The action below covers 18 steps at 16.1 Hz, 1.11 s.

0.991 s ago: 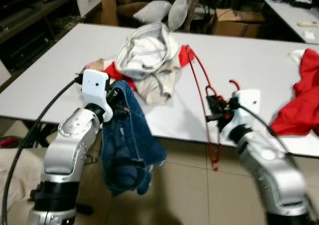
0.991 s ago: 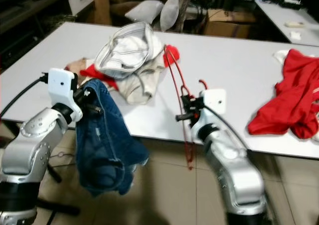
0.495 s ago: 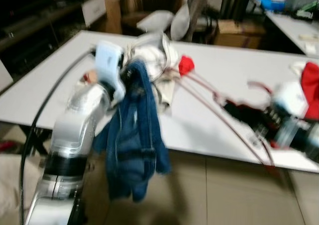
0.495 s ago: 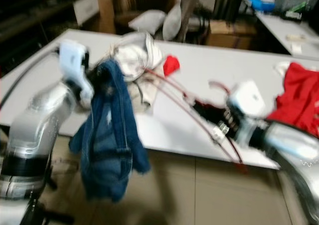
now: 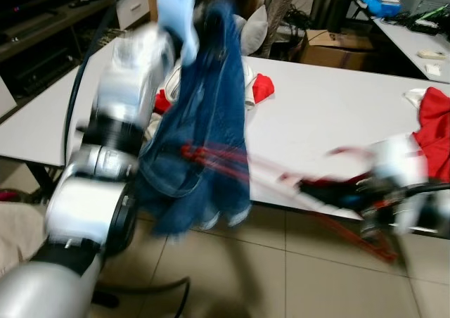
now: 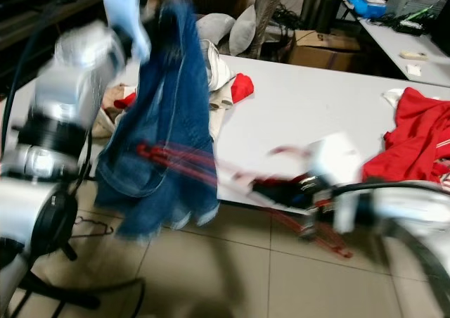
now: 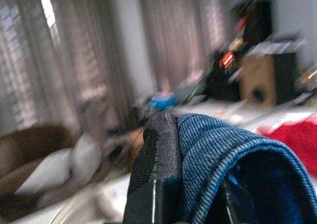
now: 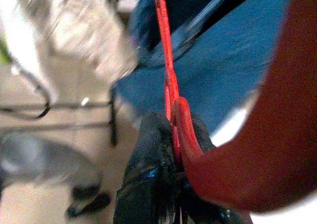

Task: Hang hanger

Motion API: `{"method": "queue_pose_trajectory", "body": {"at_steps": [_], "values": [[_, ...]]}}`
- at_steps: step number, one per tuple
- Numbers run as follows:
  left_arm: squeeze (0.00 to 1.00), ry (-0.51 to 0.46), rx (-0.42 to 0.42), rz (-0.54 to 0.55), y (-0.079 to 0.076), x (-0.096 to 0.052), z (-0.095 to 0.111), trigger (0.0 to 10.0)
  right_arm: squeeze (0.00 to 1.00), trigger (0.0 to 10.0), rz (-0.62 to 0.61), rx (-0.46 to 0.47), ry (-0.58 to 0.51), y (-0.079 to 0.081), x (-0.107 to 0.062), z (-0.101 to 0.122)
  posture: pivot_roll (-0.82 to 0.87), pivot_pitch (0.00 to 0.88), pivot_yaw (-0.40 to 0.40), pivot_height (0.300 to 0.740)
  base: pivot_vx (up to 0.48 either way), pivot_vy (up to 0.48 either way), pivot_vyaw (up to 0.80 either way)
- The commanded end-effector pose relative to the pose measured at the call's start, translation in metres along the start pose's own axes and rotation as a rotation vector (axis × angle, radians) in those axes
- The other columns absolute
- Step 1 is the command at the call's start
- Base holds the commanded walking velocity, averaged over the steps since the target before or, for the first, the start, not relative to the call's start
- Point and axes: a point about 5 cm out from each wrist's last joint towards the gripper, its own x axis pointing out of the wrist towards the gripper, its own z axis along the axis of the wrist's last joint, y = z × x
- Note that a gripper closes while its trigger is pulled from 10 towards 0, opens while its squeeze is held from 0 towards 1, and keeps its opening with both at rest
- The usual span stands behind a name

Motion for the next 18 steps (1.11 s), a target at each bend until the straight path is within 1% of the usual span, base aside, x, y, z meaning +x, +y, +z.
{"method": "queue_pose_trajectory", "body": {"at_steps": [1,3,4,5,6,7,8,9,10,11,12,13,14,15,16,17,18], "values": [[0.00,-0.098,-0.013,-0.056,-0.005,0.008,0.024,10.0,0.00,10.0,-0.040,0.005,0.076,-0.007,0.006,-0.009,0.04,0.000,-0.041,0.740,0.000,0.000,0.00],[0.00,-0.149,-0.044,-0.101,-0.009,0.011,0.036,10.0,0.00,10.0,-0.096,-0.004,0.129,-0.016,0.016,-0.017,0.04,0.000,-0.042,0.740,0.000,0.000,0.00],[0.00,-0.267,-0.104,-0.198,-0.017,0.011,0.062,10.0,0.00,10.0,-0.289,-0.010,0.204,-0.055,0.030,-0.020,0.05,0.000,-0.055,0.740,0.000,0.000,0.00],[0.00,-0.288,-0.111,-0.209,-0.017,0.011,0.067,10.0,0.00,10.0,-0.341,-0.023,0.213,-0.065,0.031,-0.019,0.05,0.000,-0.055,0.740,0.000,0.000,0.00],[0.00,-0.310,-0.112,-0.218,-0.017,0.010,0.072,10.0,0.00,10.0,-0.458,-0.054,0.204,-0.083,0.026,-0.012,0.06,0.000,-0.066,0.740,0.000,0.000,0.00],[0.00,-0.326,-0.112,-0.225,-0.016,0.009,0.075,10.0,0.00,10.0,-0.537,-0.075,0.197,-0.094,0.023,-0.008,0.06,0.000,-0.066,0.740,0.000,0.000,0.00],[0.00,-0.365,-0.110,-0.232,-0.014,0.006,0.083,10.0,0.00,10.0,-0.798,-0.112,0.100,-0.131,0.002,0.018,0.06,0.000,-0.077,0.740,0.000,0.000,0.00],[0.00,-0.383,-0.109,-0.226,-0.012,0.004,0.086,10.0,0.00,10.0,-0.923,-0.125,0.029,-0.147,-0.012,0.034,0.06,0.000,-0.081,0.740,0.000,0.000,0.00],[0.00,-0.394,-0.105,-0.218,-0.010,0.002,0.086,10.0,0.00,10.0,-1.022,-0.141,-0.030,-0.157,-0.025,0.047,0.06,0.000,-0.082,0.740,0.000,0.000,0.00],[0.00,-0.396,-0.107,-0.210,-0.008,0.001,0.084,10.0,0.00,10.0,-1.080,-0.149,-0.067,-0.163,-0.034,0.054,0.06,0.000,-0.082,0.740,0.000,0.000,0.00],[0.00,-0.372,-0.121,-0.187,-0.007,0.000,0.071,10.0,0.00,10.0,-1.132,-0.159,-0.104,-0.171,-0.042,0.059,0.05,0.000,-0.082,0.740,0.000,0.000,0.00],[0.00,-0.338,-0.119,-0.166,-0.008,0.001,0.056,10.0,0.00,10.0,-1.130,-0.153,-0.092,-0.171,-0.041,0.054,0.05,0.000,-0.083,0.740,0.000,0.000,0.00],[0.00,-0.279,-0.131,-0.123,-0.010,0.003,0.031,10.0,0.00,10.0,-1.119,-0.145,-0.065,-0.170,-0.037,0.043,0.04,0.000,-0.078,0.740,0.000,0.000,0.00],[0.00,-0.165,-0.134,-0.066,-0.016,0.003,-0.010,10.0,0.00,10.0,-1.102,-0.127,-0.023,-0.166,-0.029,0.025,0.03,0.000,-0.072,0.740,0.000,0.000,0.00],[0.00,-0.046,-0.109,-0.027,-0.023,0.002,-0.043,10.0,0.00,10.0,-1.086,-0.101,-0.002,-0.162,-0.023,0.012,0.02,0.000,-0.060,0.740,0.000,0.000,0.00],[0.00,0.063,-0.078,-0.013,-0.032,-0.002,-0.072,10.0,0.00,10.0,-1.071,-0.078,0.012,-0.157,-0.019,0.001,0.01,0.000,-0.052,0.740,0.000,0.000,0.00],[0.00,0.313,-0.030,0.011,-0.051,-0.018,-0.131,10.0,0.00,10.0,-1.013,-0.033,0.042,-0.144,-0.008,-0.020,0.00,0.000,-0.046,0.740,0.000,0.000,0.00]]}}
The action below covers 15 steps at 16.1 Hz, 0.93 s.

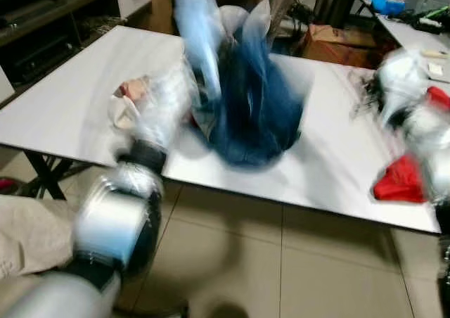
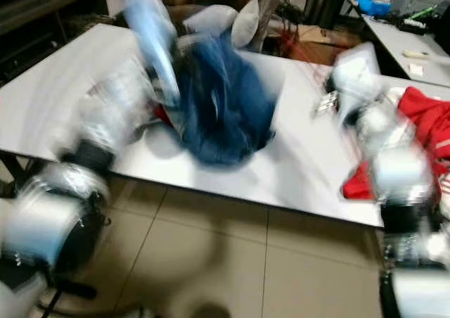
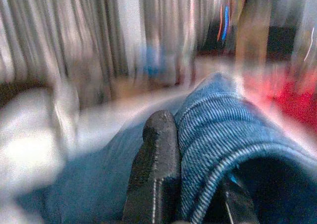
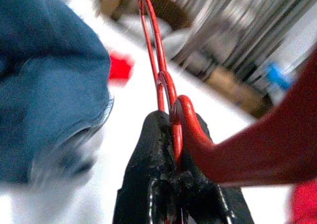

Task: Hang hanger

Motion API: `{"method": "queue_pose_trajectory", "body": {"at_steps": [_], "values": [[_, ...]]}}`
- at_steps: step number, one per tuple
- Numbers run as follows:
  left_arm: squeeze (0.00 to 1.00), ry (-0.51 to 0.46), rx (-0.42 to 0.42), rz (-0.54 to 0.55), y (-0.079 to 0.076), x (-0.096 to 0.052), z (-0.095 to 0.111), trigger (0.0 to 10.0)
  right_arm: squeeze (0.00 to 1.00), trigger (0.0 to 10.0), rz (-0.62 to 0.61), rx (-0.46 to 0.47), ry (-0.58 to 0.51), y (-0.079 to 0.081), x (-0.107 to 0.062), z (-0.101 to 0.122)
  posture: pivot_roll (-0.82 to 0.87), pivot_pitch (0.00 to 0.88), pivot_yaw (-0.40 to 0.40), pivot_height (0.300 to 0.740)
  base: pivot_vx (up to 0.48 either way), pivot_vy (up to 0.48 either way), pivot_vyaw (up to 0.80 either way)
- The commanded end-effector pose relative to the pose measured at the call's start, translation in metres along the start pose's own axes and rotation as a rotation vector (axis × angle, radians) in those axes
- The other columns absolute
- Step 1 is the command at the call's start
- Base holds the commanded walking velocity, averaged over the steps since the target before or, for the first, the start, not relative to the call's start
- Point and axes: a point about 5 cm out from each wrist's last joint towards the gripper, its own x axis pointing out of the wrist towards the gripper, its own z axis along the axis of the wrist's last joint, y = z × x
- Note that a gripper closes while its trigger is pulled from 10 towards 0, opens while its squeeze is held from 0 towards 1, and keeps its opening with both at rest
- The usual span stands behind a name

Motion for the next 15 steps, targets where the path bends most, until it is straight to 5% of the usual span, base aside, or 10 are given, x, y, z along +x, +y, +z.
{"method": "queue_pose_trajectory", "body": {"at_steps": [1,4,5,6,7,8,12,15], "values": [[0.00,0.147,0.071,0.022,-0.008,0.000,-0.028,10.0,0.00,10.0,0.032,-0.002,0.002,0.006,-0.005,-0.002,0.00,0.000,-0.046,0.740,0.000,0.000,0.00],[0.00,0.419,0.098,0.136,-0.001,-0.021,-0.081,10.0,0.00,10.0,0.231,0.008,0.009,0.040,-0.026,-0.018,-0.02,0.000,-0.041,0.740,0.000,0.000,0.00],[0.00,0.419,0.098,0.136,-0.001,-0.021,-0.081,10.0,0.00,10.0,0.231,0.008,0.009,0.040,-0.026,-0.018,-0.02,0.000,-0.041,0.740,0.000,0.000,0.00],[0.00,0.518,0.128,0.177,0.009,-0.035,-0.097,10.0,0.00,10.0,0.306,0.012,-0.016,0.051,-0.037,-0.017,-0.02,0.000,-0.039,0.740,0.000,0.000,0.00],[0.34,0.557,0.145,0.224,0.022,-0.047,-0.103,10.0,0.00,10.0,0.311,0.015,-0.034,0.051,-0.042,-0.014,-0.02,0.000,-0.039,0.740,0.000,0.000,0.00],[1.00,0.546,0.132,0.246,0.034,-0.053,-0.101,10.0,0.00,10.0,0.285,0.039,-0.048,0.049,-0.045,-0.011,-0.02,0.000,-0.044,0.740,0.000,0.000,0.00],[1.00,0.484,0.172,0.313,0.077,-0.083,-0.087,10.0,0.00,10.0,0.196,0.176,-0.091,0.046,-0.055,-0.002,0.00,0.000,-0.064,0.740,0.000,0.000,0.00],[1.00,0.299,-0.010,0.155,0.081,-0.088,-0.071,10.0,0.00,10.0,0.139,0.261,-0.088,0.043,-0.059,-0.003,0.01,0.000,-0.071,0.740,0.000,0.000,0.00]]}}
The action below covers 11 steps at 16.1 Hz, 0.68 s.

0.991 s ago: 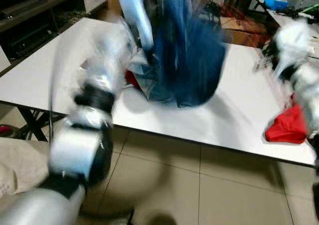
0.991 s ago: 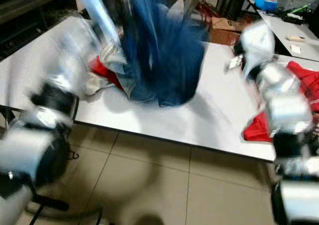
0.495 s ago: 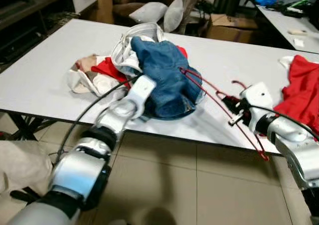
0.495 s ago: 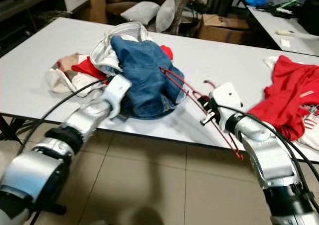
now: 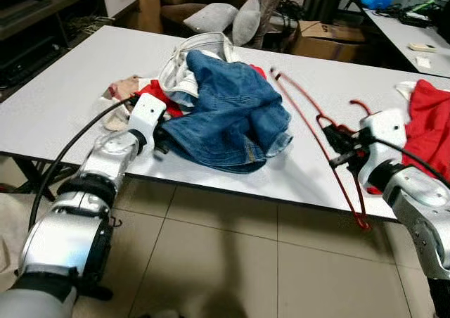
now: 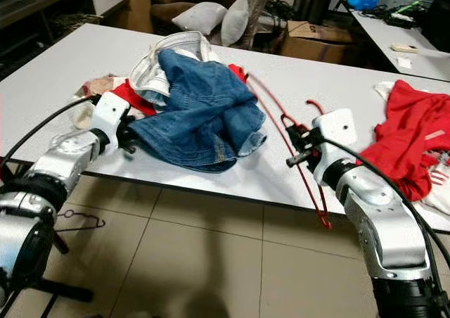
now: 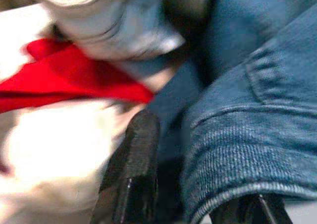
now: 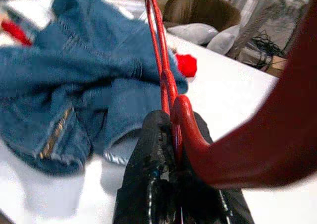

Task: Hang hanger

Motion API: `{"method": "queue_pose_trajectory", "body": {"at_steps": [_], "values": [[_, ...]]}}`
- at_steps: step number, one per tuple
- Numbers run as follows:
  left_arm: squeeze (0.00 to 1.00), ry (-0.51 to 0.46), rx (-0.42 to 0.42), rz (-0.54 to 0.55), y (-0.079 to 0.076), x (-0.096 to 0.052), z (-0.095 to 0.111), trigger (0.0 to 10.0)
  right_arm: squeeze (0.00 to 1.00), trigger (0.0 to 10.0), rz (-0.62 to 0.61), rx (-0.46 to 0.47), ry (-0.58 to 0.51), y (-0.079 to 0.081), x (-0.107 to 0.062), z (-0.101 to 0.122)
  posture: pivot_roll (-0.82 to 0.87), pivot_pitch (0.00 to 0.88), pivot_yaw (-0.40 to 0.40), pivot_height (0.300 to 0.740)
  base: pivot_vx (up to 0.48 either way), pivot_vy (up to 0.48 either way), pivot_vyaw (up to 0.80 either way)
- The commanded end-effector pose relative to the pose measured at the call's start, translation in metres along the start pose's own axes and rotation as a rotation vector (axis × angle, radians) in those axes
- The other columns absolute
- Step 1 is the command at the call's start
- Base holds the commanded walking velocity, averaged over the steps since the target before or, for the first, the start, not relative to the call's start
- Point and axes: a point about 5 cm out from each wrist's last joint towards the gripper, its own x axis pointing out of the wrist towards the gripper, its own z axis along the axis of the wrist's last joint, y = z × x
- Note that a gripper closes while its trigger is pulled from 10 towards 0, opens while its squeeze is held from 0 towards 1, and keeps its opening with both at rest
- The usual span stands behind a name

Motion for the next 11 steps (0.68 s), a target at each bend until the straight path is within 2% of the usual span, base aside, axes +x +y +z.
{"method": "queue_pose_trajectory", "body": {"at_steps": [1,3,4,5,6,7,9,10,11], "values": [[1.00,-0.081,-0.056,-0.059,0.003,-0.005,0.010,10.0,0.00,10.0,-0.059,0.042,-0.001,-0.007,-0.005,0.002,0.02,0.000,-0.072,0.740,0.000,0.000,0.00],[1.00,-0.146,-0.122,-0.155,0.004,-0.019,0.007,10.0,0.00,10.0,-0.080,0.113,-0.002,-0.004,-0.007,0.000,0.02,0.000,-0.075,0.740,0.000,0.000,0.00],[0.93,-0.154,-0.135,-0.168,0.004,-0.023,0.006,10.0,0.00,10.0,-0.085,0.128,-0.004,-0.002,-0.007,0.000,0.03,0.000,-0.078,0.740,0.000,0.000,0.00],[0.28,-0.178,-0.163,-0.154,0.008,-0.029,0.006,10.0,0.00,10.0,-0.104,0.156,-0.009,0.000,-0.007,-0.001,0.03,0.000,-0.077,0.740,0.000,0.000,0.00],[0.00,-0.293,-0.267,0.000,0.017,-0.047,0.018,10.0,0.00,10.0,-0.185,0.208,-0.006,0.004,-0.006,-0.003,0.04,0.000,-0.075,0.740,0.000,0.000,0.00],[0.00,-0.332,-0.275,0.089,0.014,-0.058,0.025,10.0,0.00,10.0,-0.221,0.206,0.047,0.009,-0.006,-0.008,0.04,0.000,-0.077,0.740,0.000,0.000,0.00],[0.00,-0.365,-0.126,0.222,-0.010,-0.071,0.025,10.0,0.00,10.0,-0.173,0.232,0.098,0.026,-0.007,-0.019,0.04,0.000,-0.082,0.740,0.000,0.000,0.00],[0.00,-0.349,-0.085,0.268,-0.018,-0.076,0.021,10.0,0.00,10.0,-0.167,0.230,0.104,0.033,-0.007,-0.020,0.03,0.000,-0.088,0.740,0.000,0.000,0.00],[0.00,-0.333,-0.095,0.310,-0.025,-0.080,0.016,10.0,0.00,10.0,-0.159,0.202,0.101,0.038,-0.005,-0.018,0.03,0.000,-0.090,0.740,0.000,0.000,0.00]]}}
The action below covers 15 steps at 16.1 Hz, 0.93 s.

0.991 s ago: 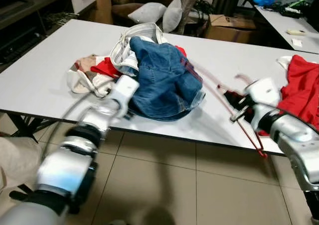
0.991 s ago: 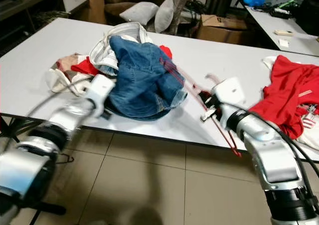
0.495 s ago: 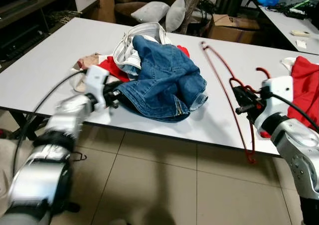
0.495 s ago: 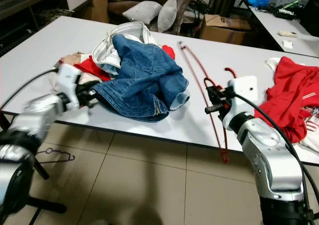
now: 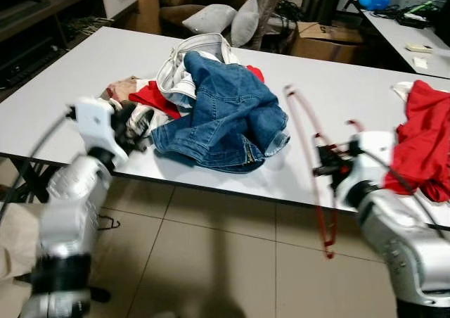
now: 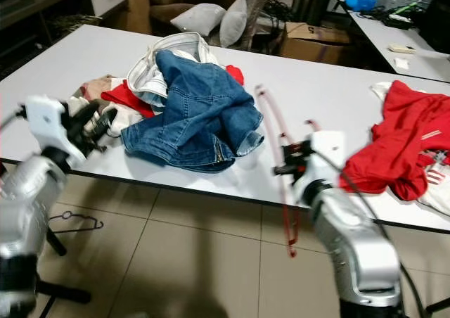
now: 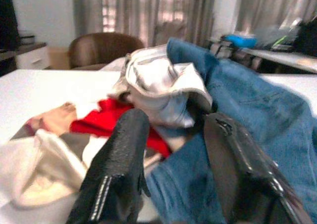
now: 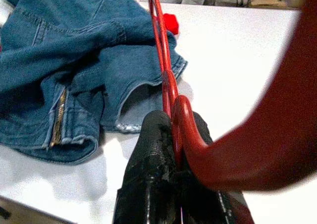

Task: Hang hanger

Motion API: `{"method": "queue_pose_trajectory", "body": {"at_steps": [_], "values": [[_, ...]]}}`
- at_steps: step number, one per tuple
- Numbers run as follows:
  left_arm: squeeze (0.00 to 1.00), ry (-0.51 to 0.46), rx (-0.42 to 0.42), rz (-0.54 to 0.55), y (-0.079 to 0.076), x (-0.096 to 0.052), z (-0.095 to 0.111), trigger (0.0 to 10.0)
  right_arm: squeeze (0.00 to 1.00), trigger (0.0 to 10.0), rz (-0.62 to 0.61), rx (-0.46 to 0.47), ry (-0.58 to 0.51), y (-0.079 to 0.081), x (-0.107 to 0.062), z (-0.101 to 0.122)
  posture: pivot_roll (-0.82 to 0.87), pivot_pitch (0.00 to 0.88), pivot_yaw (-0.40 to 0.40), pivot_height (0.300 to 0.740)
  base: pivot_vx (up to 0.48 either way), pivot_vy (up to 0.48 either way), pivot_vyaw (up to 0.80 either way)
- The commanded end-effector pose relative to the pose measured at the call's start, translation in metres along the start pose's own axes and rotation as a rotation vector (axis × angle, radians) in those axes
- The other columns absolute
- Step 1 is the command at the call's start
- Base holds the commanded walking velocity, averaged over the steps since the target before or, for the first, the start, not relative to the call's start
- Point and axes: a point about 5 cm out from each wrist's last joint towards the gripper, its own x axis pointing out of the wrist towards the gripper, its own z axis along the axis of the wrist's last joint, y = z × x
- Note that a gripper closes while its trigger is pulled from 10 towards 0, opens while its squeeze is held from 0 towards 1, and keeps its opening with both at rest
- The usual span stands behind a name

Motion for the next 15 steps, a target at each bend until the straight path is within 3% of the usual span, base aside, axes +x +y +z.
{"method": "queue_pose_trajectory", "body": {"at_steps": [1,2,5,7,9,14,15], "values": [[0.00,-0.011,0.019,0.028,-0.006,-0.001,0.006,10.0,0.00,10.0,-0.017,-0.044,-0.039,0.001,-0.002,0.009,0.02,0.000,-0.090,0.740,0.000,-0.307,0.00],[0.00,-0.014,-0.003,0.042,-0.014,-0.007,0.009,10.0,0.00,10.0,-0.009,-0.099,-0.060,0.004,0.000,0.013,0.02,0.000,-0.090,0.740,0.000,-0.390,0.00],[0.00,-0.024,-0.010,-0.016,-0.047,-0.015,0.015,10.0,0.00,10.0,-0.018,-0.109,-0.067,0.003,-0.006,0.010,0.02,0.000,-0.097,0.740,0.000,-0.410,0.00],[0.00,0.028,0.059,-0.013,-0.052,-0.015,0.003,10.0,0.00,10.0,-0.067,-0.114,-0.064,-0.003,-0.009,0.006,0.01,0.000,-0.088,0.740,0.000,-0.364,0.00],[0.00,0.045,0.020,0.000,-0.056,-0.013,0.001,10.0,0.00,10.0,-0.084,-0.096,-0.072,-0.007,-0.010,0.007,0.01,0.000,-0.072,0.740,0.000,-0.339,0.00],[0.00,0.072,0.036,-0.049,-0.069,-0.012,-0.004,10.0,0.00,10.0,-0.141,0.038,-0.087,-0.006,-0.008,0.000,0.00,0.000,-0.067,0.740,0.000,-0.220,0.00],[0.00,0.091,0.031,-0.075,-0.074,-0.012,-0.008,10.0,0.00,10.0,-0.140,-0.010,-0.065,-0.006,-0.008,-0.002,-0.01,0.000,-0.053,0.740,0.000,0.000,0.00]]}}
